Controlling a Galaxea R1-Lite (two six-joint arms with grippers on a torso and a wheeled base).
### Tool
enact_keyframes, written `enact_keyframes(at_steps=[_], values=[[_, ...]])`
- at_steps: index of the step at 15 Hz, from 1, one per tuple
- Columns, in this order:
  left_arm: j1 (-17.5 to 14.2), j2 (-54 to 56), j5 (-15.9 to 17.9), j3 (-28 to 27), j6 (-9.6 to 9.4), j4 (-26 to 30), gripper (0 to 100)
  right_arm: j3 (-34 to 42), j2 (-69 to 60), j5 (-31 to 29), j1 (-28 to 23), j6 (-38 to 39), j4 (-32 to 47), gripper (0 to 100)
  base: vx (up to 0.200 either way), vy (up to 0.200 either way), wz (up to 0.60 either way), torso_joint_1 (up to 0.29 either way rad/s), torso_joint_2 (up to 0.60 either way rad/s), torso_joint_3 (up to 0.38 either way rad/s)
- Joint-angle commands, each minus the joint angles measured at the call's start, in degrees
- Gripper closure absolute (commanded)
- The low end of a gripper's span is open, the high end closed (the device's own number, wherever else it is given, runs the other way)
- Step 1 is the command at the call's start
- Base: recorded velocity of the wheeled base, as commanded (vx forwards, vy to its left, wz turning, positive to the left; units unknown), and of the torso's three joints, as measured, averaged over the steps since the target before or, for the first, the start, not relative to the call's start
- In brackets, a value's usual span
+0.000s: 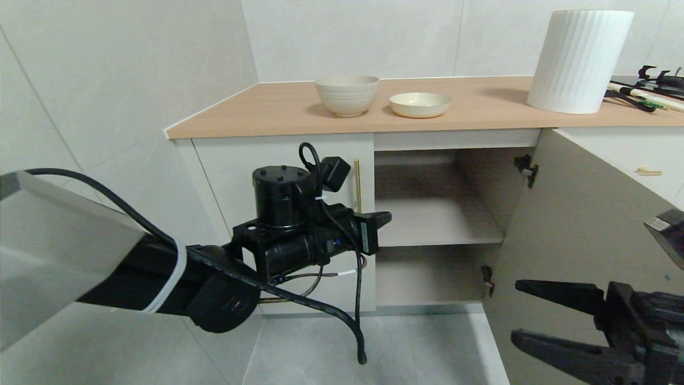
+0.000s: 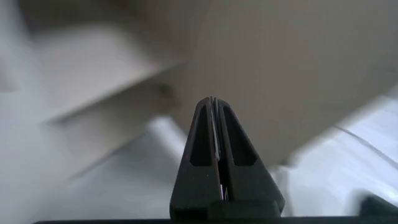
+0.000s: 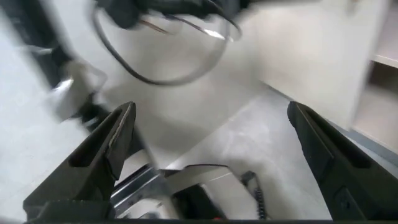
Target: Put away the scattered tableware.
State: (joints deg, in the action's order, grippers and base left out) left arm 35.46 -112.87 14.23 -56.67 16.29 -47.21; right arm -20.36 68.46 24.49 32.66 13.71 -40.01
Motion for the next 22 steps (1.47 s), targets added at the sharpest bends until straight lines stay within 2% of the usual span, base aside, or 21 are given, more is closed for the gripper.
enact_keyframes(at_steps=[1,2,4,6,7,9,11,12,17,22], values=[[-3.56,6.35,-1.13,2.53,-0.47,2.65,100,-5.48,10.11,-10.6,3.64,-0.09,0.02,0,0.0,0.0,0.0,0.0,0.0,0.0],[-5.05,8.72,-1.13,4.47,-0.55,3.8,100,-7.77,12.92,-15.53,4.69,-0.09,0.02,0,0.0,0.0,0.0,0.0,0.0,0.0],[-7.16,12.94,-1.04,8.07,-0.55,4.85,100,-13.48,14.77,-16.14,4.43,-0.27,2.66,0,0.0,0.0,0.0,0.0,0.0,0.0],[-8.3,15.84,-1.13,9.3,-0.55,6.35,100,-19.72,14.95,-16.23,2.76,-0.62,11.01,0,0.0,0.0,0.0,0.0,0.0,0.0],[-9.45,18.21,-1.13,9.39,-0.55,8.19,100,-25.52,15.21,-16.4,1.09,-1.06,19.0,0,0.0,0.0,0.0,0.0,0.0,0.0],[-12.44,21.73,-1.13,9.56,-0.55,12.41,100,-33.25,17.85,-16.76,-2.25,-4.57,24.54,0,0.0,0.0,0.0,0.0,0.0,0.0],[-13.31,24.19,-1.13,9.65,-0.47,15.49,100,-38.7,20.04,-18.51,-2.6,-4.66,29.81,0,0.0,0.0,0.0,0.0,0.0,0.0],[-13.67,24.89,-1.13,9.83,-0.47,15.75,0,-39.58,20.04,-19.13,-2.69,-4.57,32.1,0,0.0,0.0,0.0,0.0,0.0,0.0],[-13.05,25.25,-1.31,9.92,-0.47,15.13,0,-39.23,18.46,-19.66,-2.51,-3.87,32.54,0,0.0,0.0,0.0,0.0,0.0,0.0],[-12.35,27.53,-1.13,9.74,-0.47,15.13,0,-39.85,17.06,-24.05,-2.25,-1.59,32.36,0,0.0,0.0,0.0,0.0,0.0,0.0]])
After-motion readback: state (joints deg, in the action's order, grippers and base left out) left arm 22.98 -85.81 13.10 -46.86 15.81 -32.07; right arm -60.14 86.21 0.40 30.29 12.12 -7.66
